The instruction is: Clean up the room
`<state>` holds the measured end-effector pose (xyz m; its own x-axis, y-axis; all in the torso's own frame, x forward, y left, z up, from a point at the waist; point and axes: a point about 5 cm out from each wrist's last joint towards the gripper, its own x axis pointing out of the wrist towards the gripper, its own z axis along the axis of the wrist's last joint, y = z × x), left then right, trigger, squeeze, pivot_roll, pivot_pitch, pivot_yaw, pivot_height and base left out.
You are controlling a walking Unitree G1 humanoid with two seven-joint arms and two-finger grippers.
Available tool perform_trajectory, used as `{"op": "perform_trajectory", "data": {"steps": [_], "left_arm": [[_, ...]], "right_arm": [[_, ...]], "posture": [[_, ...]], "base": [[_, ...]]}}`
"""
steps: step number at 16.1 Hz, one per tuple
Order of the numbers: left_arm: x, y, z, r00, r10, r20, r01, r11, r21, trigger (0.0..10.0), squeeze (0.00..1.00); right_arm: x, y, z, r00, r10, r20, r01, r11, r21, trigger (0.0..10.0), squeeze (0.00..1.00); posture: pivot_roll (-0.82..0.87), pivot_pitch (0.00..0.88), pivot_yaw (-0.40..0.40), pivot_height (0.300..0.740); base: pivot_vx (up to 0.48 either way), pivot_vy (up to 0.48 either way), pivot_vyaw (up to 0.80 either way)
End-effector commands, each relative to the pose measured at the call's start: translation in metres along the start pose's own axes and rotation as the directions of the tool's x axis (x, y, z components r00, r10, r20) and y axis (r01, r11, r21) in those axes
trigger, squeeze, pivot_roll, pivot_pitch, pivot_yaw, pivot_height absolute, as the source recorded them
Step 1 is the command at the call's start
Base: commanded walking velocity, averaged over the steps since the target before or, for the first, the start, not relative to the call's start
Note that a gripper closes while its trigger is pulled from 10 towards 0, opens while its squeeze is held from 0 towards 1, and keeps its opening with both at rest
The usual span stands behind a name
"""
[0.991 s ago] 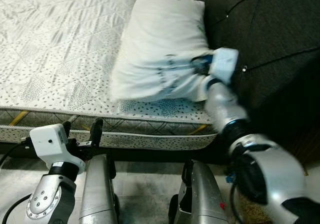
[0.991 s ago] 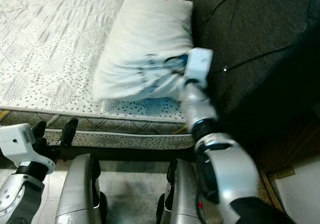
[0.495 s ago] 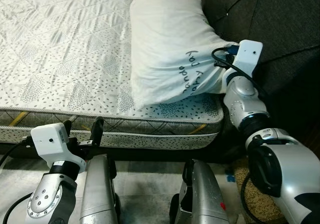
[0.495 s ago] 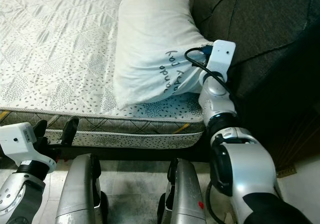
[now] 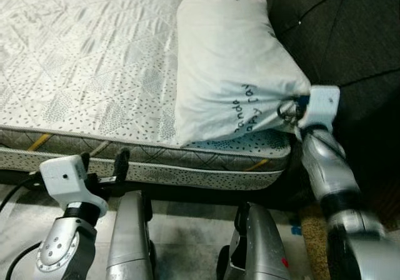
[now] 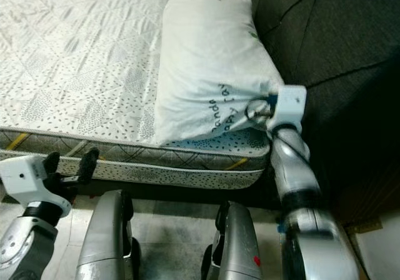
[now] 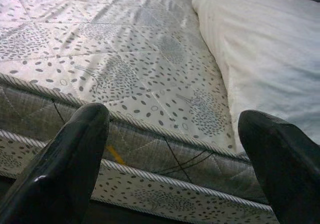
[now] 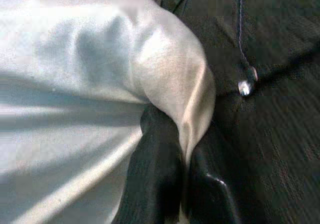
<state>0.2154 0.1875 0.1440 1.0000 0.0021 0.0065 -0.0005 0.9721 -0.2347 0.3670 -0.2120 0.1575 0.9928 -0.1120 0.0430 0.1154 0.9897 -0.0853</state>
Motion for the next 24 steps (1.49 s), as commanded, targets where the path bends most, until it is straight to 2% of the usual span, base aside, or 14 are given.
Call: {"op": "perform_trajectory", "data": {"steps": [1, 4, 10, 12, 16, 18, 19, 24], "left_arm": [[0.001, -0.002, -0.003, 1.000, -0.013, -0.014, 0.013, 1.000, 0.004, 10.0, 0.00], [0.002, -0.002, -0.004, 1.000, -0.018, -0.015, 0.018, 1.000, 0.002, 10.0, 0.00], [0.002, -0.004, -0.005, 1.000, -0.020, -0.015, 0.020, 1.000, -0.002, 10.0, 0.00], [0.003, -0.004, -0.005, 1.000, -0.024, -0.016, 0.024, 1.000, 0.000, 10.0, 0.00], [0.007, -0.004, -0.004, 1.000, -0.026, -0.011, 0.026, 1.000, 0.006, 10.0, 0.00], [0.008, -0.003, -0.004, 1.000, -0.021, -0.008, 0.021, 1.000, 0.008, 10.0, 0.00], [0.008, -0.003, -0.004, 1.000, -0.018, -0.007, 0.018, 1.000, 0.010, 10.0, 0.00], [0.008, 0.003, -0.002, 1.000, 0.010, 0.005, -0.010, 1.000, 0.026, 10.0, 0.00]], "right_arm": [[-0.015, -0.013, 0.003, 1.000, -0.004, 0.013, 0.004, 1.000, -0.014, 0.0, 0.00], [-0.042, -0.004, -0.004, 0.998, 0.061, -0.025, -0.061, 0.998, 0.003, 0.0, 0.00], [-0.071, 0.014, -0.004, 0.986, 0.152, -0.066, -0.149, 0.988, 0.050, 0.0, 0.00], [-0.075, 0.014, -0.007, 0.984, 0.160, -0.082, -0.156, 0.987, 0.048, 0.0, 0.00], [-0.064, 0.019, 0.003, 0.983, 0.173, -0.065, -0.171, 0.985, 0.037, 0.0, 0.00], [-0.050, 0.024, 0.009, 0.983, 0.179, -0.045, -0.178, 0.983, 0.037, 0.0, 0.00], [-0.032, 0.030, 0.016, 0.982, 0.188, -0.019, -0.187, 0.982, 0.036, 0.0, 0.00], [-0.003, 0.036, 0.032, 0.985, 0.173, 0.014, -0.173, 0.984, 0.051, 0.0, 0.00]], "posture": [[0.10, 0.177, -0.088, 0.517], [0.10, 0.177, -0.088, 0.517], [0.09, 0.175, -0.088, 0.517], [0.09, 0.174, -0.084, 0.517], [0.09, 0.167, -0.085, 0.517], [0.09, 0.161, -0.083, 0.517], [0.10, 0.159, -0.086, 0.517], [0.12, 0.147, -0.107, 0.517]], "base": [[0.000, 0.000, 0.00], [0.000, 0.000, 0.00], [0.000, 0.000, 0.00], [0.000, 0.000, 0.00], [0.000, 0.000, 0.00], [0.000, 0.000, 0.00], [0.000, 0.000, 0.00], [0.000, 0.000, 0.00]]}}
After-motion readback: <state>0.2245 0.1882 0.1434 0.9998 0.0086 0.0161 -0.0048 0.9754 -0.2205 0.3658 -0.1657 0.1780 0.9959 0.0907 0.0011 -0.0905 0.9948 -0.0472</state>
